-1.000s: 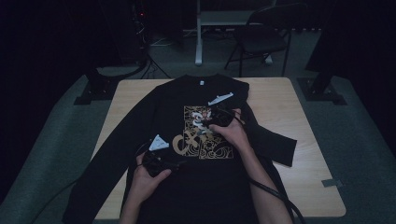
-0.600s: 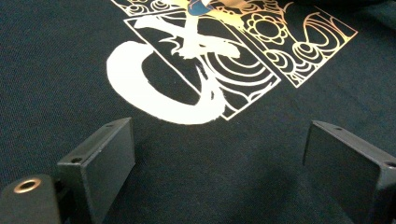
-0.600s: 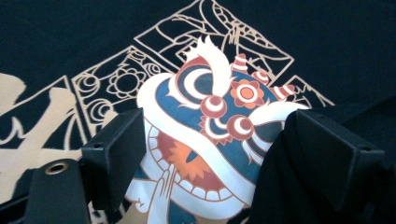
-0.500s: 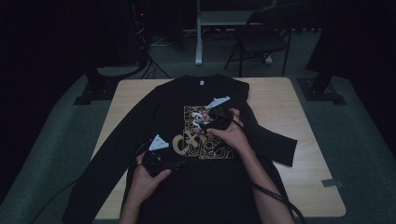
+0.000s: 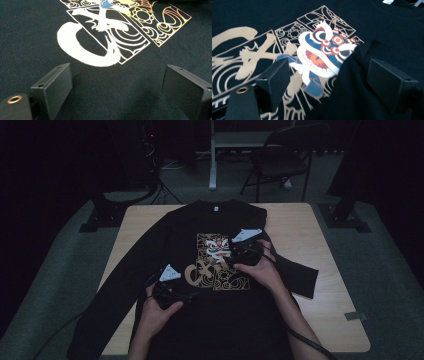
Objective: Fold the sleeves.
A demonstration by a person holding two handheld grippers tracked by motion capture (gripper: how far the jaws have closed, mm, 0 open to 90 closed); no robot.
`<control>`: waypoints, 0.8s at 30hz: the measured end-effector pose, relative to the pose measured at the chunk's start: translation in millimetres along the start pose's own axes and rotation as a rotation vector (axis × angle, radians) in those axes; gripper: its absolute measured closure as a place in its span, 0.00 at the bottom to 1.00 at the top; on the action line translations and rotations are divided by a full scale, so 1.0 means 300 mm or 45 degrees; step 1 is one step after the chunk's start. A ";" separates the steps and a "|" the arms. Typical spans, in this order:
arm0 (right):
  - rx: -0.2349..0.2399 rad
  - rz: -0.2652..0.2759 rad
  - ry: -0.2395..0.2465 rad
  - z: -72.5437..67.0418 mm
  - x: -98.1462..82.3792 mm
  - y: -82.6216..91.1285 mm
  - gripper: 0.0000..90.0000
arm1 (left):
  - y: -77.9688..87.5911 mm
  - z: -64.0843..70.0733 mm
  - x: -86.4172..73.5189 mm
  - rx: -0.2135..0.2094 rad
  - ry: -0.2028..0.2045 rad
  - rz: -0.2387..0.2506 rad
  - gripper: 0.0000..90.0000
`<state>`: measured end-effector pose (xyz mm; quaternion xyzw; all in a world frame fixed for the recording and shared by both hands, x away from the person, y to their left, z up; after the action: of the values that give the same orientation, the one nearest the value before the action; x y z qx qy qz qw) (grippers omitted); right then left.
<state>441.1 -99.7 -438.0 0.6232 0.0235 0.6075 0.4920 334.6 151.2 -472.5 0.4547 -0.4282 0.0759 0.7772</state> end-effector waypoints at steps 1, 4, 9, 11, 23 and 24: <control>-0.004 0.000 0.000 0.002 -0.006 0.009 0.20 | 0.000 0.000 0.000 0.000 0.001 0.001 0.11; -0.009 0.006 0.000 0.007 -0.031 0.038 0.20 | 0.000 0.000 0.000 0.000 0.000 0.000 0.11; -0.025 -0.002 -0.008 0.021 -0.089 0.093 0.20 | 0.000 0.000 0.000 0.001 0.001 0.001 0.11; -0.033 -0.003 -0.016 0.031 -0.112 0.113 0.20 | 0.000 0.001 0.000 0.001 0.001 0.001 0.11; -0.061 -0.044 -0.096 0.061 -0.246 0.173 0.20 | -0.001 0.002 0.000 0.006 -0.005 -0.001 0.11; -0.065 -0.047 -0.104 0.064 -0.255 0.180 0.20 | -0.001 0.002 0.000 0.006 -0.004 -0.001 0.11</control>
<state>405.5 -186.8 -455.3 0.6342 -0.0008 0.5727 0.5194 334.4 150.7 -472.6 0.4568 -0.4291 0.0758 0.7756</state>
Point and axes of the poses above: each handheld gripper's, and its own axes: y roughly backward along the jaws, x roughly out of its top, z roughly to its right, the point moved 3 cm from there along -y, roughly forward along the jaws, and after that the axes turned 8 degrees about y, right-handed, at the moved point
